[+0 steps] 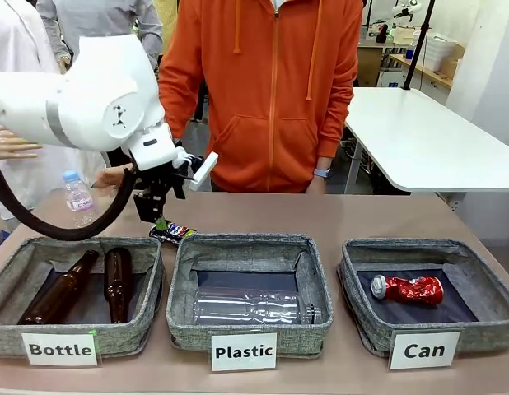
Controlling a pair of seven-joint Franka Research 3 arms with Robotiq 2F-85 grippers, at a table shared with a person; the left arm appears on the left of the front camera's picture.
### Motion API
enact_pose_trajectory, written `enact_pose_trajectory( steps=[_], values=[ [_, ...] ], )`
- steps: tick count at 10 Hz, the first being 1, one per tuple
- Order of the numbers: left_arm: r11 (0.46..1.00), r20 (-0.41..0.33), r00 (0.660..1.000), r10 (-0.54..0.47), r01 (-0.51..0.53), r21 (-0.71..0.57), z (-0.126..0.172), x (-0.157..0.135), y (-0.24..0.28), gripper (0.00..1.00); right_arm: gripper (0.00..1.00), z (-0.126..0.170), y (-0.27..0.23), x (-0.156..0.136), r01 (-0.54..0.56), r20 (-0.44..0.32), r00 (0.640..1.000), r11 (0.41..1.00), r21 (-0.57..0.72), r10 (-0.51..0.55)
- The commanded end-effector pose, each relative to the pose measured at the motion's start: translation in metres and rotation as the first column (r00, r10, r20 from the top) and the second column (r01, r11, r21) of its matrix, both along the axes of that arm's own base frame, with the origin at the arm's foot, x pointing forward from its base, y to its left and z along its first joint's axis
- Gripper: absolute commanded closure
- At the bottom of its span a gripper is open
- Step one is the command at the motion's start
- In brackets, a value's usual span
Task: Sort the can waste into the basket.
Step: Pick up the can waste from the table and place it in the right Fabric basket.
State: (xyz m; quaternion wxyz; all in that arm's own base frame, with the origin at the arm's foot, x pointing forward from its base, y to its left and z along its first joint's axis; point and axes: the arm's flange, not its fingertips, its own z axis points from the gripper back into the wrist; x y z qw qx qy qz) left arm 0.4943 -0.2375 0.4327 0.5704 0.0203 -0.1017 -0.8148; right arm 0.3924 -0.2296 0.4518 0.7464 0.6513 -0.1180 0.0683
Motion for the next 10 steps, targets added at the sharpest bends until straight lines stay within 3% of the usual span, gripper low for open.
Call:
enact_pose_trajectory(
  steps=[1, 2, 3, 4, 5, 7, 8, 9, 10],
  values=[
    [0.998, -0.005, 0.998, 0.064, -0.064, 0.029, -0.004, 0.009, 0.012, 0.0, 0.0, 0.001, 0.0, -0.002, -0.008, 0.015, 1.0, 1.0, -0.008, 0.008],
    [1.0, -0.109, 0.994, -0.03, 0.029, -0.011, 0.02, -0.006, 0.042, 0.0, 0.0, 0.001, 0.0, -0.002, -0.008, 0.015, 1.0, 1.0, -0.008, 0.008],
    [0.982, -0.17, 0.968, -0.184, 0.175, -0.07, 0.05, -0.045, 0.071, 0.0, 0.0, 0.001, 0.0, -0.002, -0.008, 0.015, 1.0, 1.0, -0.008, 0.008],
    [0.961, -0.149, 0.95, -0.274, 0.267, -0.064, 0.074, -0.109, 0.099, 0.0, 0.0, 0.001, 0.0, -0.002, -0.008, 0.015, 1.0, 1.0, -0.008, 0.008],
    [0.97, -0.102, 0.964, -0.244, 0.242, -0.035, 0.085, -0.166, 0.121, 0.0, 0.0, 0.001, 0.0, -0.002, -0.008, 0.015, 1.0, 1.0, -0.008, 0.008],
    [1.0, -0.075, 0.997, -0.026, 0.025, -0.015, 0.099, -0.245, 0.172, 0.0, 0.0, 0.001, 0.0, -0.002, -0.008, 0.015, 1.0, 1.0, -0.008, 0.008],
    [0.995, -0.063, 0.994, 0.084, -0.088, -0.051, 0.108, -0.267, 0.211, 0.0, 0.0, 0.001, 0.0, -0.002, -0.008, 0.015, 1.0, 1.0, -0.008, 0.008],
    [0.96, -0.066, 0.965, 0.253, -0.259, -0.104, 0.115, -0.269, 0.25, 0.0, 0.0, 0.001, 0.0, -0.002, -0.008, 0.015, 1.0, 1.0, -0.008, 0.008],
    [0.89, -0.126, 0.907, 0.401, -0.419, -0.179, 0.118, -0.26, 0.286, 0.0, 0.0, 0.001, 0.0, -0.002, -0.008, 0.015, 1.0, 1.0, -0.008, 0.008]
  ],
)
